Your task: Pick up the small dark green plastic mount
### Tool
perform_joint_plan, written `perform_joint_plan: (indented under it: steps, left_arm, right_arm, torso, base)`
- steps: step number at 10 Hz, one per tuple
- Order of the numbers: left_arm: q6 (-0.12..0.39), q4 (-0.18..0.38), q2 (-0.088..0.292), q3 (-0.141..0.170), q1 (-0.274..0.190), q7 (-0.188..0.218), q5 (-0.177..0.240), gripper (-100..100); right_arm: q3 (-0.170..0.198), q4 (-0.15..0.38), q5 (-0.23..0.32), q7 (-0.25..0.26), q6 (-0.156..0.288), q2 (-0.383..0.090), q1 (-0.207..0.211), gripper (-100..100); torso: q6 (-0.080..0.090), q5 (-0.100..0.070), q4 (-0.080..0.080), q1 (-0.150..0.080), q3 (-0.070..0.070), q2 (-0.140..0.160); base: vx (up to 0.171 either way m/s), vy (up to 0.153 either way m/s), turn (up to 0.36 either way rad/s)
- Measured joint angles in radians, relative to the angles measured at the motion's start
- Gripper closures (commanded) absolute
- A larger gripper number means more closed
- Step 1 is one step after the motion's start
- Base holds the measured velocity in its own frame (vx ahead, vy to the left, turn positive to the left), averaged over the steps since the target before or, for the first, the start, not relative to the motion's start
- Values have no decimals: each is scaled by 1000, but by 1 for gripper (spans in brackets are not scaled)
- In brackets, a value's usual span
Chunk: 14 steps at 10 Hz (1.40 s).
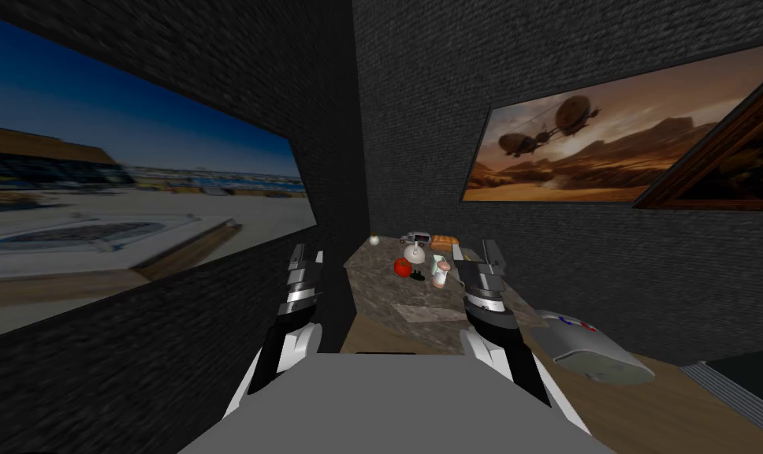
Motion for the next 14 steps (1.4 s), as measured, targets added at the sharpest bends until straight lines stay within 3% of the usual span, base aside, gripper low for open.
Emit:
perform_joint_plan:
  steps: [3, 4, 14]
  left_arm:
    - [0, 0, 0, 0, 0, 0, 0, 0]
    - [0, 0, 0, 0, 0, 0, 0, 0]
    - [0, 0, 0, 0, 0, 0, 0, 0]
  right_arm:
    - [37, -17, -11, 15, 52, -83, -10, -100]
    - [58, -33, -16, 24, 69, -113, 4, -100]
    - [188, -82, -72, 112, 292, -387, -61, -100]
  torso:
    - [0, -1, 2, -3, 5, 9]
    - [0, -1, 2, -3, 5, 9]
    - [0, -1, 1, -3, 3, 6]
  base:
    - [-132, -43, -26]
    - [-135, -43, -18]
    - [-92, -30, 9]
